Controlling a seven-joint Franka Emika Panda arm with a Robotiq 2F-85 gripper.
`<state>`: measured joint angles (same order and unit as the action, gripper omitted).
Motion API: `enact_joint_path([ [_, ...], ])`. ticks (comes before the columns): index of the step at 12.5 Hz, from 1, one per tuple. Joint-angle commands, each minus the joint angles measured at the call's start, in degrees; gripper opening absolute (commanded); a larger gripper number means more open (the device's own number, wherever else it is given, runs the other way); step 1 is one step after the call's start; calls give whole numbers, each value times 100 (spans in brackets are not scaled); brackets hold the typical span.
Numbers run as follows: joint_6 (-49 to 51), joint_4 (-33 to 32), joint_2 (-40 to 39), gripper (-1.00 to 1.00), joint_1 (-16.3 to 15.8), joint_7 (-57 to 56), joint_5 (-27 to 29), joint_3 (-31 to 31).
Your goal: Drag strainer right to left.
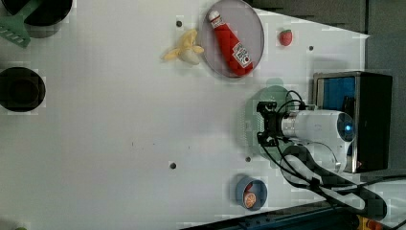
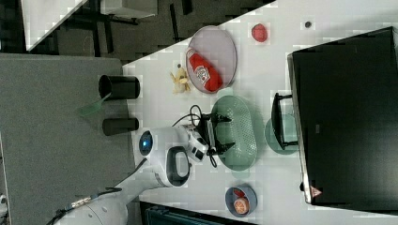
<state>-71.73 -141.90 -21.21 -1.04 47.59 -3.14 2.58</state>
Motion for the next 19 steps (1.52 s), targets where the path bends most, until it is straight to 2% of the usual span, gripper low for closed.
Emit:
enact_joint_path([
  [1,80,158,97,100,-205,453,67,210],
  [9,110,297,-25,100,-690,1570,216,717],
  [19,489,1147,-528,100,-1541,2317,304,831],
])
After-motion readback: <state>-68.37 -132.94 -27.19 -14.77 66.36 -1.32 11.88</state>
